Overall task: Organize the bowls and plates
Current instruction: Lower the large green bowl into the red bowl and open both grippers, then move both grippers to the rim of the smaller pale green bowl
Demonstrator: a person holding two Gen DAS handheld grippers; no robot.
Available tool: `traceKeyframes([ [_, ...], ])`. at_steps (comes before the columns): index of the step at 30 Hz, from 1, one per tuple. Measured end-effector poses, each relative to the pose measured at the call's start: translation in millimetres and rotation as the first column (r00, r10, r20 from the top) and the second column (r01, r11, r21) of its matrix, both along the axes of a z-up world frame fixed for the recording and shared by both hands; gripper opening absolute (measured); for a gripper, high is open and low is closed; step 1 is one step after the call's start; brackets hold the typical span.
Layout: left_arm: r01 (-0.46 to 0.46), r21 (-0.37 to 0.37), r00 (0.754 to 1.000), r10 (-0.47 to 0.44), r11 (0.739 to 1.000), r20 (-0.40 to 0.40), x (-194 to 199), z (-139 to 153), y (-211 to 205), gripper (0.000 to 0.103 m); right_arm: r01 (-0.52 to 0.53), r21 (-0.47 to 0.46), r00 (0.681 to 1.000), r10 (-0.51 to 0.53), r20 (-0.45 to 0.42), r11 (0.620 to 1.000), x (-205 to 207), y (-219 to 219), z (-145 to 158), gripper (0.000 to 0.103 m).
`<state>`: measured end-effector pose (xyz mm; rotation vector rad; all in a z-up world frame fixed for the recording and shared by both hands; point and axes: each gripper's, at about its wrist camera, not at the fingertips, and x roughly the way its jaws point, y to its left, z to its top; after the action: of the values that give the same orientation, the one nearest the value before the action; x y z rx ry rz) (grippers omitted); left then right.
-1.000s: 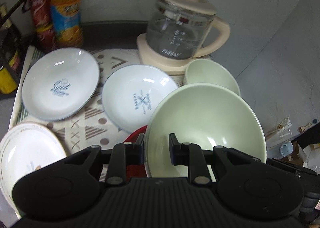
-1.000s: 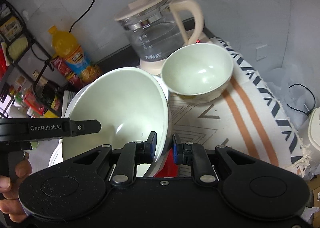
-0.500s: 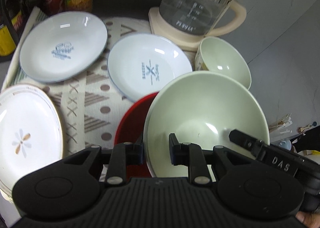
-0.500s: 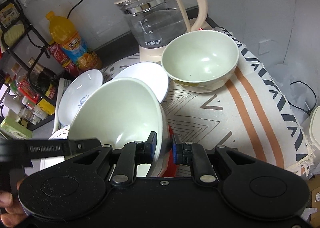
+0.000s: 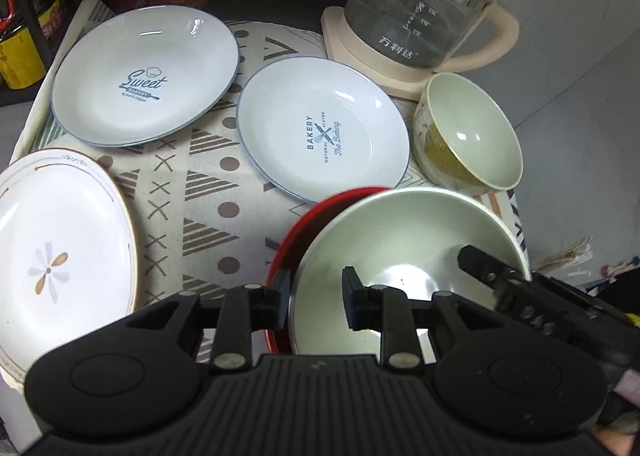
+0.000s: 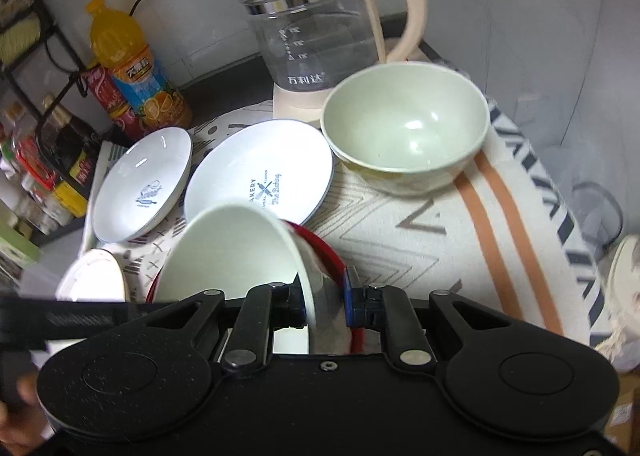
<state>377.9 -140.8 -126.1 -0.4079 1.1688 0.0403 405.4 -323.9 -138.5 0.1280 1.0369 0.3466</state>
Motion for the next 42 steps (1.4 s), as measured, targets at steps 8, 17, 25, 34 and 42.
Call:
traceKeyframes([
  [8,-0.053,0.071,0.998,0.051,0.996,0.033,-7,18,7,0.052,-0.040,-0.049,0.999,0.041,0.031,0.998,3,10,-1,0.017],
  [17,-0.037,0.075,0.999,0.035,0.996,0.030,-2,23,3,0.076,-0.031,-0.023,0.999,0.032,0.013,0.999,5,5,1,0.021],
  [25,-0.001,0.072,1.000,0.000,0.997,0.022,6,28,-9,0.083,0.013,0.028,1.000,-0.013,0.005,1.000,5,-18,7,0.047],
  [34,0.046,0.068,0.998,-0.048,0.997,0.032,22,31,-28,0.083,0.084,0.088,0.996,-0.084,-0.003,0.993,3,-48,14,0.069],
  [42,0.093,0.052,0.994,-0.096,0.994,0.060,45,33,-49,0.083,0.162,0.110,0.987,-0.163,0.003,0.981,10,-63,20,0.073],
])
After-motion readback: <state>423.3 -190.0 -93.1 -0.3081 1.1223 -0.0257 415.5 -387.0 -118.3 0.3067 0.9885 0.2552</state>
